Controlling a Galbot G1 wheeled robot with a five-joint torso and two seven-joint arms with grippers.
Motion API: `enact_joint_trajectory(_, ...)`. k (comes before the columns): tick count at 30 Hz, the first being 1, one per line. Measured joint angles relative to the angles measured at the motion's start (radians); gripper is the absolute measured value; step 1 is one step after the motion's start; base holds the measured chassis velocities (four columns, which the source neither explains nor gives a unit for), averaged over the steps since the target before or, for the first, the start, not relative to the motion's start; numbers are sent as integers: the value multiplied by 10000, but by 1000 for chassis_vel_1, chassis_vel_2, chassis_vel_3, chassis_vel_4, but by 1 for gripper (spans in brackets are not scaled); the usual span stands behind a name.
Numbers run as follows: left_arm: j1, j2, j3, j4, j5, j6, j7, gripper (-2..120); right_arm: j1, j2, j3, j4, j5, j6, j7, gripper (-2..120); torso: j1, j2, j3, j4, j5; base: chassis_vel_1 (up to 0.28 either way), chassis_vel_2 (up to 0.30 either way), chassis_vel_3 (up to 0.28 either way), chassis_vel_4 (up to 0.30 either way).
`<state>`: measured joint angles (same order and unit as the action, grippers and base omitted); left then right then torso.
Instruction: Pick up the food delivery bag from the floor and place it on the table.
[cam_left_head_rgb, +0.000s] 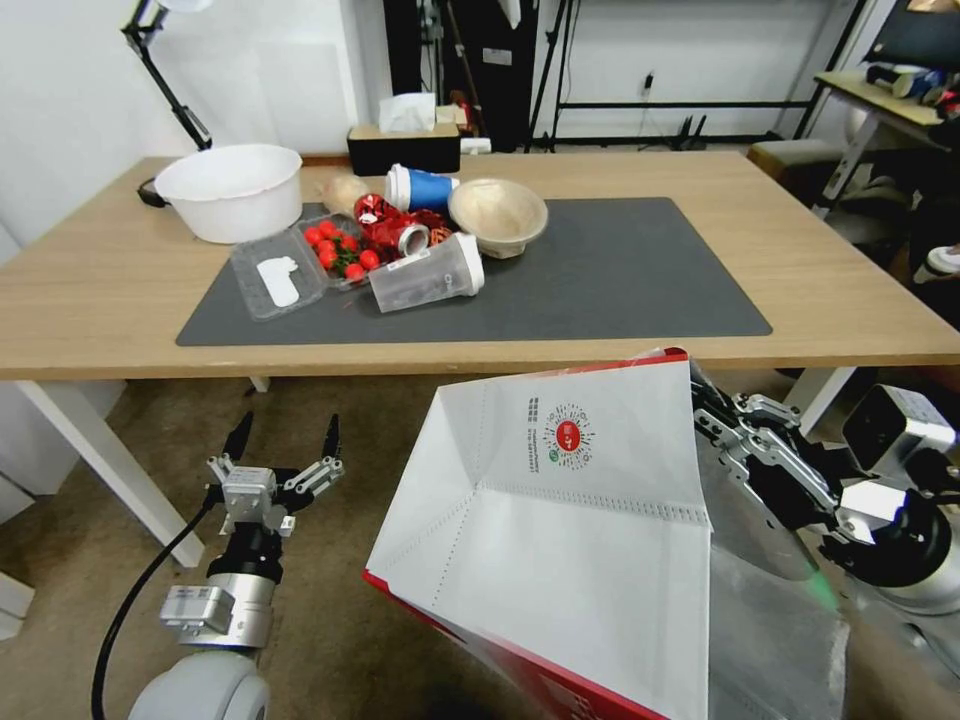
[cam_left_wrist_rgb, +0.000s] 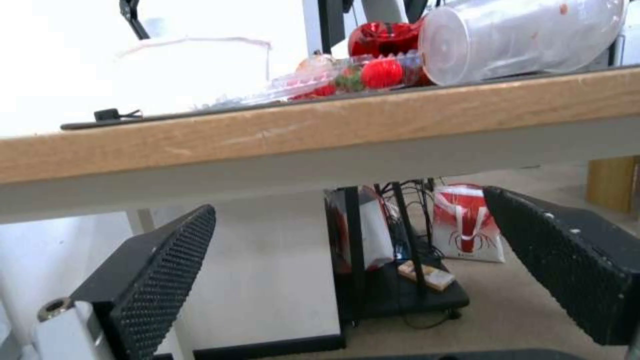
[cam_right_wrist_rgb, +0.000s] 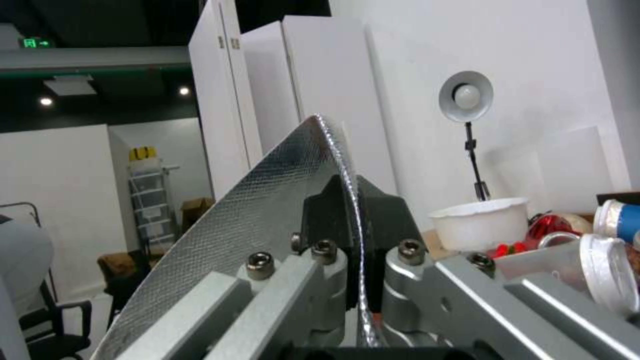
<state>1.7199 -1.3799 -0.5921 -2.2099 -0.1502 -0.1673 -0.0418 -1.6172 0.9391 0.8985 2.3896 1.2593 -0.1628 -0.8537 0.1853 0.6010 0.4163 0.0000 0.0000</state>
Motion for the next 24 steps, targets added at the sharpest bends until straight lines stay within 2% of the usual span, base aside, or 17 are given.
enact_joint_trajectory(24, 18, -6, 42, 56, 139, -135, 51, 100, 29, 269, -100, 171, -221, 12, 63, 0, 397, 986, 592, 1, 0, 0, 0, 0, 0)
